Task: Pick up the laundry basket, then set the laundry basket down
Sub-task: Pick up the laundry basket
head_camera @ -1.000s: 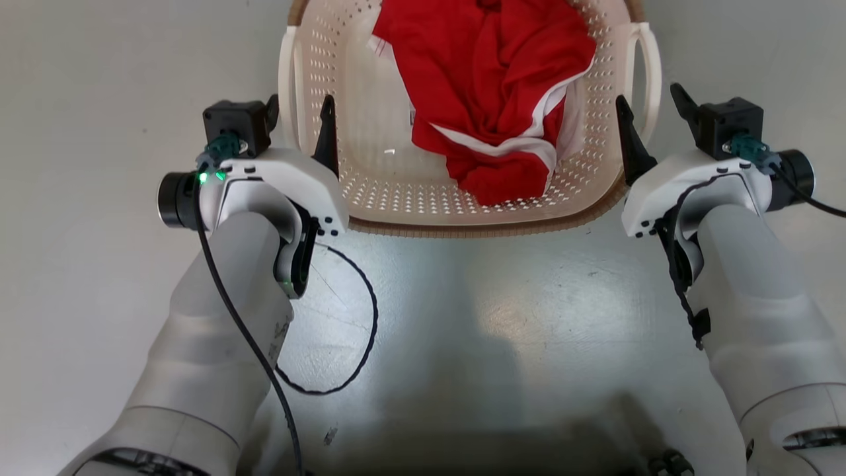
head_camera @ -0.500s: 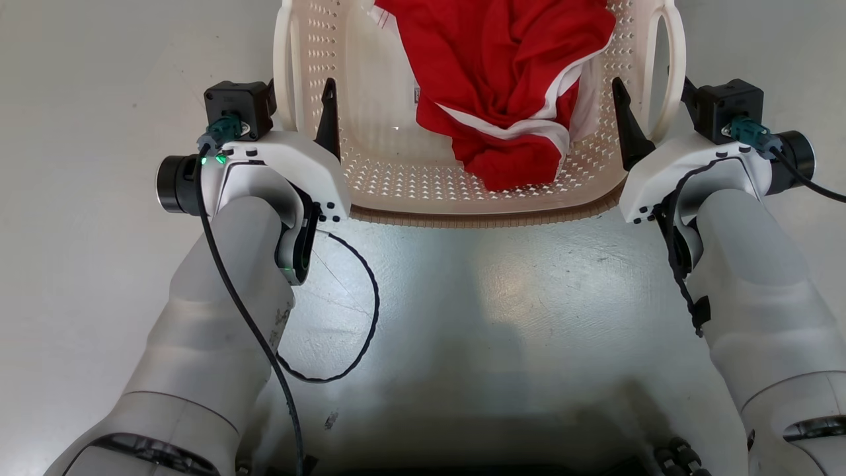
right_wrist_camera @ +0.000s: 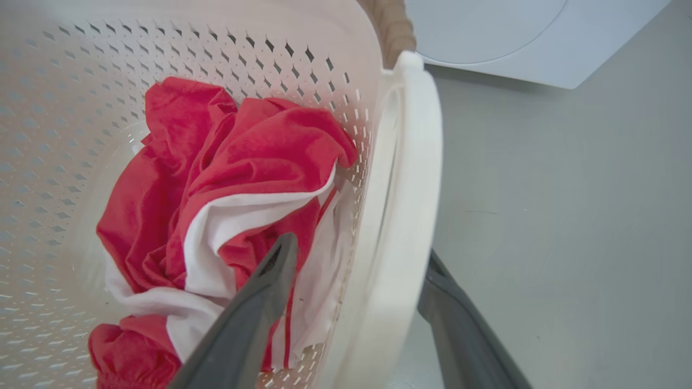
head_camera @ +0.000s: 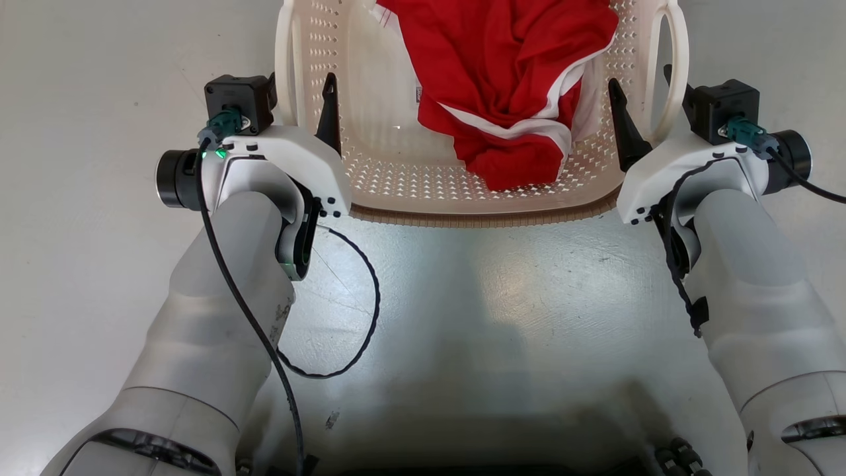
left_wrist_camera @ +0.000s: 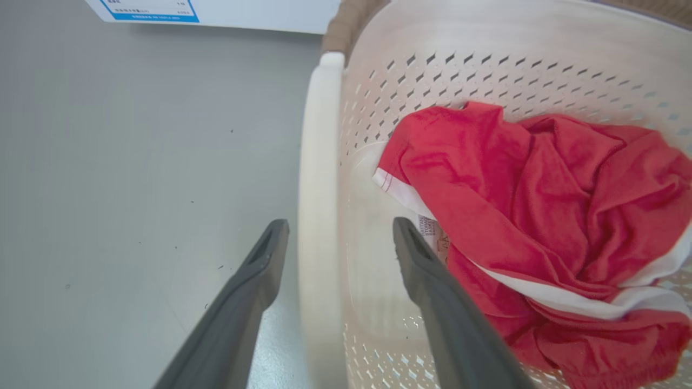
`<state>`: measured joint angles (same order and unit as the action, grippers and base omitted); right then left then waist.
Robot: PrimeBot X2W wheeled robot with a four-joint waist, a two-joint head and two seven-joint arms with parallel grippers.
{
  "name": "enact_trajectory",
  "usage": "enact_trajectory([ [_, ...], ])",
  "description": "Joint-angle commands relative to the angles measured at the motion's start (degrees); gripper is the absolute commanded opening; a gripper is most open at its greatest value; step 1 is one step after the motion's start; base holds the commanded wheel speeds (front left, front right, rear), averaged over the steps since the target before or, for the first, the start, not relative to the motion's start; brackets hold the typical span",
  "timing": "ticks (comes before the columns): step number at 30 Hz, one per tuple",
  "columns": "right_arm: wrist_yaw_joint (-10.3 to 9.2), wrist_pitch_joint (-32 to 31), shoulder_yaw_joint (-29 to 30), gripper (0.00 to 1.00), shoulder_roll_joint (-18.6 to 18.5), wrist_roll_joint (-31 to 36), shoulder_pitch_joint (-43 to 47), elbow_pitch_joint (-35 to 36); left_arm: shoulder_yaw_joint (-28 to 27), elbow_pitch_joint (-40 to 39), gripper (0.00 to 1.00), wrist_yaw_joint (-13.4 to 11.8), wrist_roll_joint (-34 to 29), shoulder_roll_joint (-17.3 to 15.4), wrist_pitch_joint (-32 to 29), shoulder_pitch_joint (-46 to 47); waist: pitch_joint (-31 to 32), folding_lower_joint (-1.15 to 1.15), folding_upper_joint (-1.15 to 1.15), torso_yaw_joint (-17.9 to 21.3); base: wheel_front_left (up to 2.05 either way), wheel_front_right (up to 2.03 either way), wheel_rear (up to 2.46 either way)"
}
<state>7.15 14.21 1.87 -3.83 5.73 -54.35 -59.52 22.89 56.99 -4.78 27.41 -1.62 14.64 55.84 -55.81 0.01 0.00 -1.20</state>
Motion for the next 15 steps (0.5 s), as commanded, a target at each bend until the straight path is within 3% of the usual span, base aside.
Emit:
enact_trajectory([
  [1,0.34,0.78,-1.06,1.0,0.95,-0.67,1.78,0.48,-0.65,-0.6,1.0,-0.63,0.59,-1.26,0.36,-0.66,0.11,0.0,0.0,-0.04,0.0,0.0,0.0],
  [6,0.34,0.78,-1.38,1.0,0.95,-0.99,1.64,0.53,-0.31,-0.8,0.97,-0.8,0.63,-1.26,0.36,-0.66,0.17,0.0,0.0,-0.12,0.0,0.0,0.0],
  [7,0.34,0.78,-1.26,0.54,0.95,-1.5,1.65,0.74,-0.29,-0.95,0.24,-0.85,0.4,-1.26,0.36,-0.6,0.16,0.0,0.0,-0.17,0.0,0.0,0.0],
  [8,0.34,0.78,-1.22,0.0,0.95,-2.04,1.71,0.3,-0.29,-1.34,0.0,-0.92,-0.04,-1.26,0.36,-0.56,0.17,0.0,0.0,-0.22,0.0,0.0,0.0],
  [15,0.34,0.79,-3.06,0.0,0.95,-4.12,1.96,-1.35,-0.65,-2.25,0.0,-1.04,-1.65,-1.26,0.36,-0.97,0.64,0.0,0.0,-0.03,0.0,0.0,0.0],
])
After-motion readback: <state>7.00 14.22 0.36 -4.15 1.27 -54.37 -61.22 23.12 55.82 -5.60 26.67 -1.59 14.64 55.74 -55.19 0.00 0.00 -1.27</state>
